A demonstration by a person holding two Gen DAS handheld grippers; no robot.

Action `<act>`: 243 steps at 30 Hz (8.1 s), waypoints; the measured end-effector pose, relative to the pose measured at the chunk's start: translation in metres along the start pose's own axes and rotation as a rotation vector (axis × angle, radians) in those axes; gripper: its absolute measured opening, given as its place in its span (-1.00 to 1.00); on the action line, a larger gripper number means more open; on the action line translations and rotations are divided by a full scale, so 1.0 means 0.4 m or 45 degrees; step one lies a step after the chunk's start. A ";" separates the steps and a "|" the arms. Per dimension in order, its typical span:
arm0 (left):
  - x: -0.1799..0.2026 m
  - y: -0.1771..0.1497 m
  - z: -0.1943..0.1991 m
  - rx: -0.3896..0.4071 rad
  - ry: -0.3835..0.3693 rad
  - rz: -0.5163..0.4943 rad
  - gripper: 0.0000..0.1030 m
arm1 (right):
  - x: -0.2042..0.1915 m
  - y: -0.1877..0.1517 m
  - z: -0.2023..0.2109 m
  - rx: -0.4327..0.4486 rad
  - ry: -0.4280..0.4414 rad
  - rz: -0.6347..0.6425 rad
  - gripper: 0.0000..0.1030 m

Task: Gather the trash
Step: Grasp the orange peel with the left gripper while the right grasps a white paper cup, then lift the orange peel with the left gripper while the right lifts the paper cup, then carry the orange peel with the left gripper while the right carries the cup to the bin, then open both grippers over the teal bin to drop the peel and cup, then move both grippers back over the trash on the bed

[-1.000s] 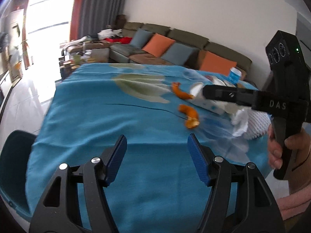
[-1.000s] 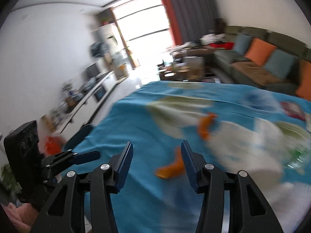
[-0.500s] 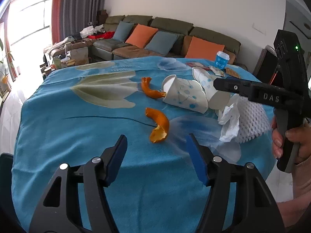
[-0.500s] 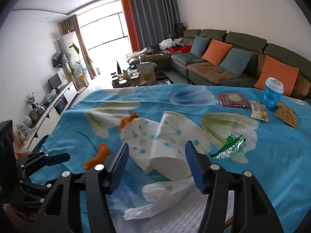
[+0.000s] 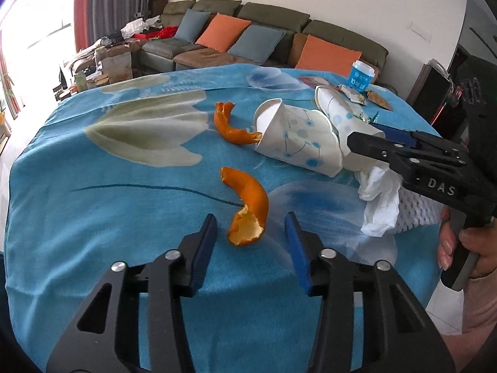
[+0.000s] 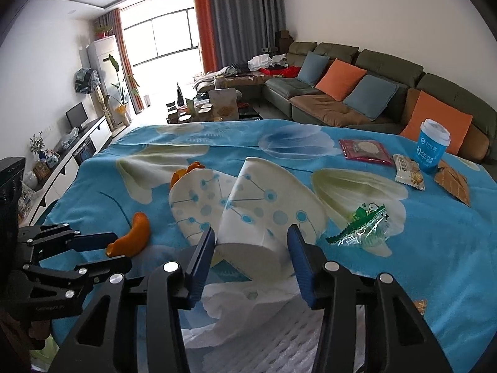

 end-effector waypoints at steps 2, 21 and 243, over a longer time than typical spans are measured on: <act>0.000 0.002 -0.009 -0.009 -0.004 0.004 -0.32 | 0.005 0.002 0.007 0.010 0.017 -0.012 -0.17; -0.014 -0.021 0.059 0.079 -0.014 0.062 -0.67 | 0.017 0.040 0.086 0.087 0.191 -0.118 -0.30; 0.363 -0.027 0.103 0.255 -0.389 -0.323 0.29 | 0.128 0.020 0.223 0.082 0.248 -0.217 -0.22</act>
Point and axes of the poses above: each gripper's, at about its wrist camera, not at the fingertips, and z roughly against the way its jaws point, x to its right, y to its top, the point moved 5 cm from there along -z, roughly the way its jaws point, and after that the axes turned 6 degrees about -z, right-handed, at the moved point
